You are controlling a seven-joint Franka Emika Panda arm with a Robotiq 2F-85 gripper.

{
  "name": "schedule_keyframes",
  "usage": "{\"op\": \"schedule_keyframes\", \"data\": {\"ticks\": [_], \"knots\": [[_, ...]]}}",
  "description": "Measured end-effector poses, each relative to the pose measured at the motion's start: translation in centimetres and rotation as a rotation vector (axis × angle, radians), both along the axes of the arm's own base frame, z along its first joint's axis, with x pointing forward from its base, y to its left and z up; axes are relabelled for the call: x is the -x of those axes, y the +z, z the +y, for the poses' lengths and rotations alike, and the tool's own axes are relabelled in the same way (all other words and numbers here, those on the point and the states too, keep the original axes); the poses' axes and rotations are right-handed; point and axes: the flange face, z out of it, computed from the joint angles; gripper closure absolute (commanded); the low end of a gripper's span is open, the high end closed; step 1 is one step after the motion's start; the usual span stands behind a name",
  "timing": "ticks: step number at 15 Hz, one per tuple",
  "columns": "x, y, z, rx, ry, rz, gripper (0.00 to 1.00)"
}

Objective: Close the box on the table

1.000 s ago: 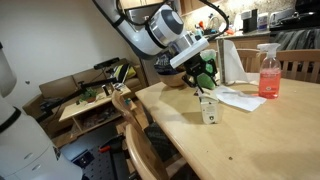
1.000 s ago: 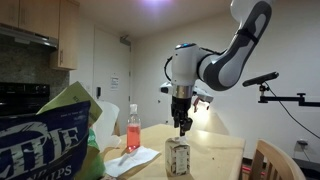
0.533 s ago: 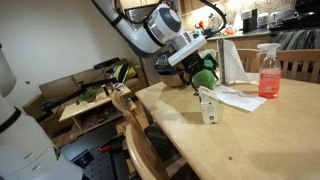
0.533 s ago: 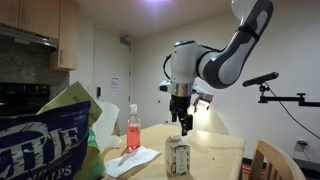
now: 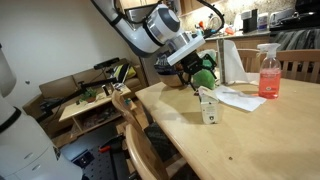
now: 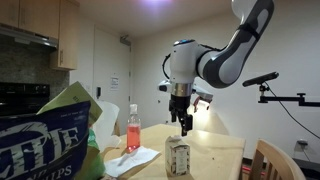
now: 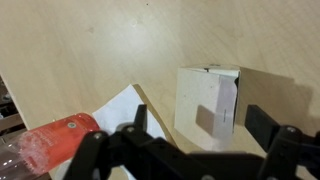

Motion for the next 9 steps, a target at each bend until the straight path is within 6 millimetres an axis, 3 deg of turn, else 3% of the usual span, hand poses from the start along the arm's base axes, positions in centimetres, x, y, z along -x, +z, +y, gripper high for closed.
{"op": "schedule_keyframes", "data": {"ticks": [3, 5, 9], "knots": [[0.02, -0.1, -0.08, 0.001, -0.002, 0.003, 0.13], [0.05, -0.27, -0.15, 0.002, -0.003, 0.006, 0.06], [0.11, -0.69, -0.32, 0.003, -0.006, 0.014, 0.06]]}}
